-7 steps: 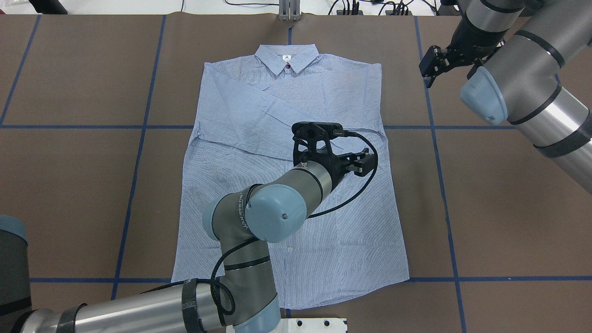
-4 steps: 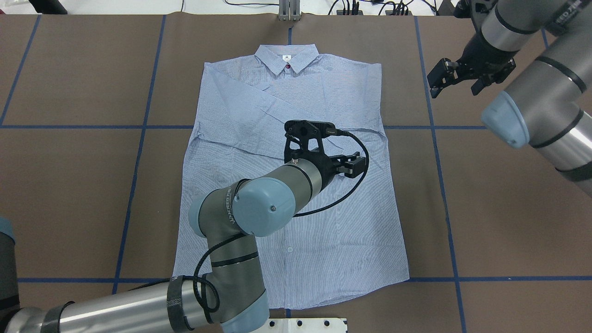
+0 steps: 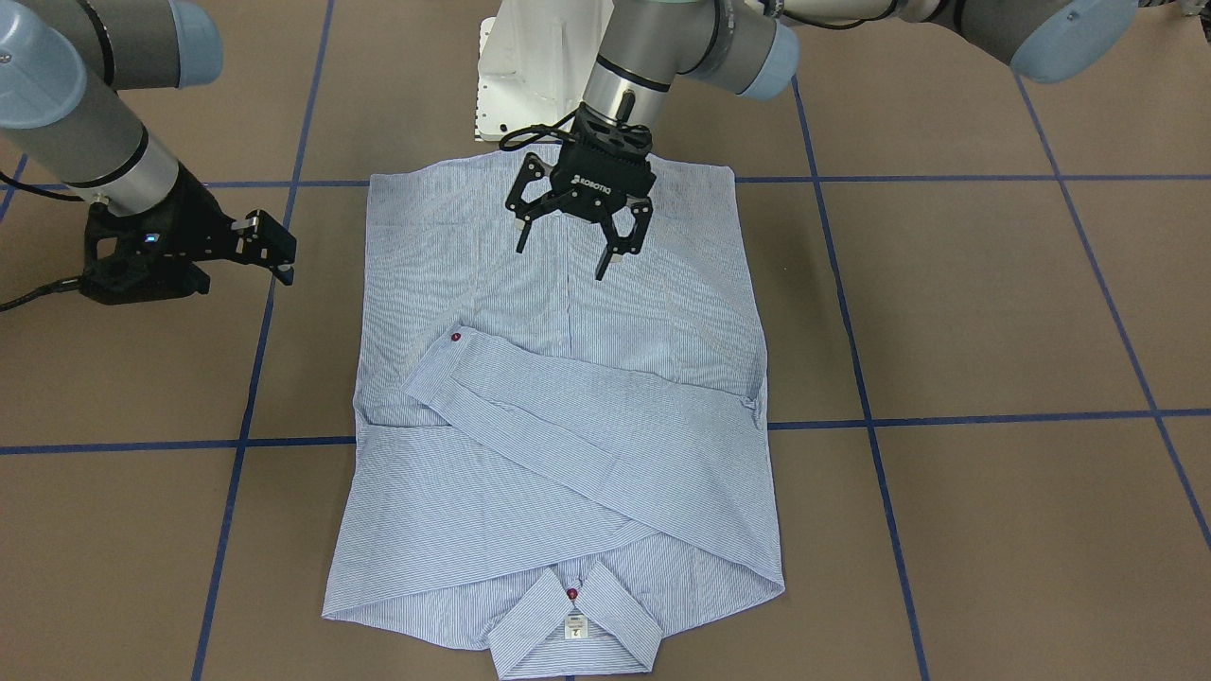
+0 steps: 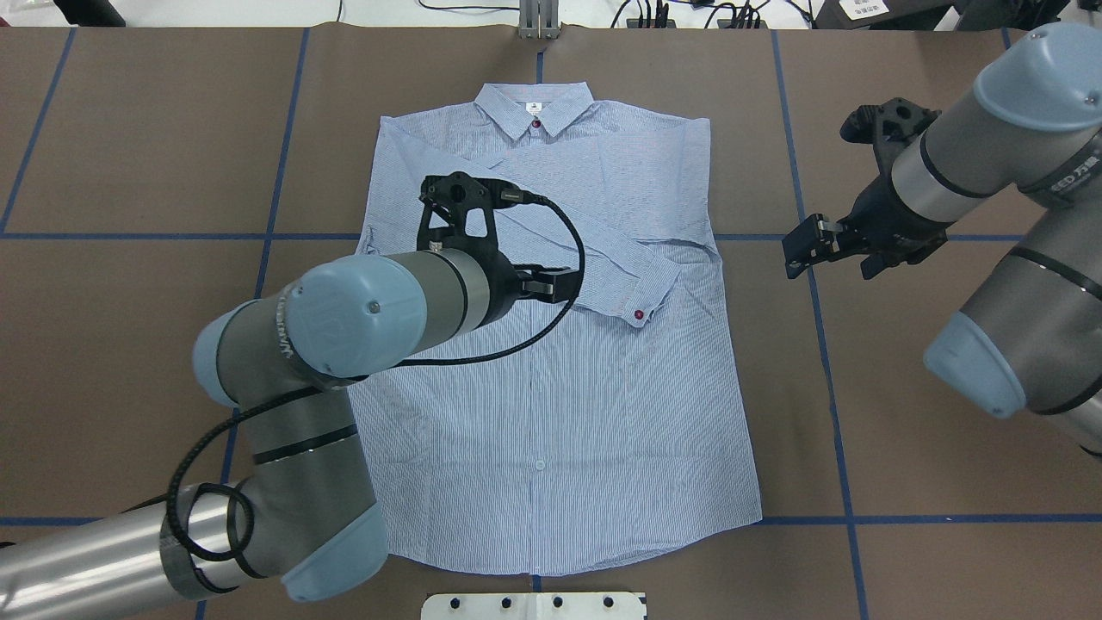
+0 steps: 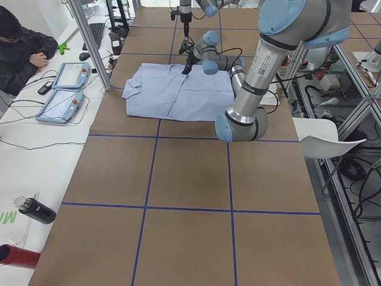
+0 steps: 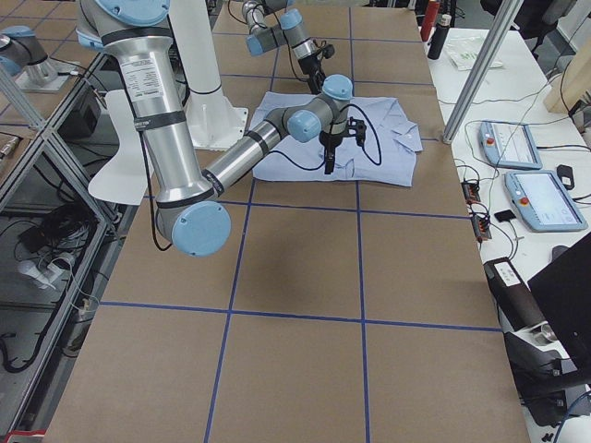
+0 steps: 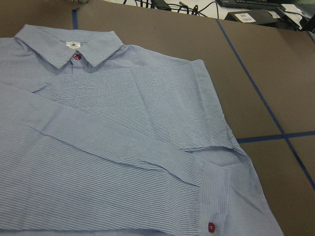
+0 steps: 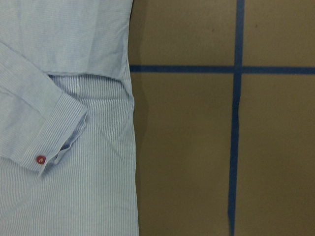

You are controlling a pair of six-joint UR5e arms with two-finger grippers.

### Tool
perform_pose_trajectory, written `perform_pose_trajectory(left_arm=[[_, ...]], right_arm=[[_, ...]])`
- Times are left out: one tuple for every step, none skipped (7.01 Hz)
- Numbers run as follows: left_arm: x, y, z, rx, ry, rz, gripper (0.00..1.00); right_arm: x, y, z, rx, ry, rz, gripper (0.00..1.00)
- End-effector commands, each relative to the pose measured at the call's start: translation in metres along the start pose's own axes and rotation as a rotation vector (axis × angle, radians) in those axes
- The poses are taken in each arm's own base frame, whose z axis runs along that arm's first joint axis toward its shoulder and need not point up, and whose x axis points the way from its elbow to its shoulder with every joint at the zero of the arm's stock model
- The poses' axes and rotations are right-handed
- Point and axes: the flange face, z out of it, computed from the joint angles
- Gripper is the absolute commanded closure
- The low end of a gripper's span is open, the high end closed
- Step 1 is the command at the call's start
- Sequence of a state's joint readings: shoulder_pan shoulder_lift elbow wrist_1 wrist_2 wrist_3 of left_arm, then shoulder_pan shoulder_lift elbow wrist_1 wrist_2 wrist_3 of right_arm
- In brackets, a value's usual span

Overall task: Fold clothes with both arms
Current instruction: 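Release the sleeve on the shirt and raise the left gripper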

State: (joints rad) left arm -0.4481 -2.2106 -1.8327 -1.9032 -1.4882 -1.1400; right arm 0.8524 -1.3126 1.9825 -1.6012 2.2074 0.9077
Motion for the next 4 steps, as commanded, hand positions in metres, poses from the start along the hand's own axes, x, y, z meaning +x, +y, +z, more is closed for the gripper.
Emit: perform_pose_trajectory(left_arm=[[-0.043, -0.013, -0.035, -0.019, -0.054, 0.043, 0.01], [-0.066, -0.013, -0.044, -0.043, -0.077, 0.048, 0.02], [-0.07, -0.018, -0.057, -0.04, -0.08, 0.073, 0.01], [-0.074, -0.016, -0.057, -0.047, -0.089, 0.074, 0.02]], right_arm=[[-0.042, 0.056, 0.042, -0.038, 0.036, 0.021, 0.0], [-0.063, 0.083, 0.065, -0.039, 0.058, 0.018, 0.0], [-0.071, 0.112, 0.091, -0.034, 0.058, 0.018, 0.0], [-0.071, 0.142, 0.112, -0.044, 0.033, 0.017, 0.0]])
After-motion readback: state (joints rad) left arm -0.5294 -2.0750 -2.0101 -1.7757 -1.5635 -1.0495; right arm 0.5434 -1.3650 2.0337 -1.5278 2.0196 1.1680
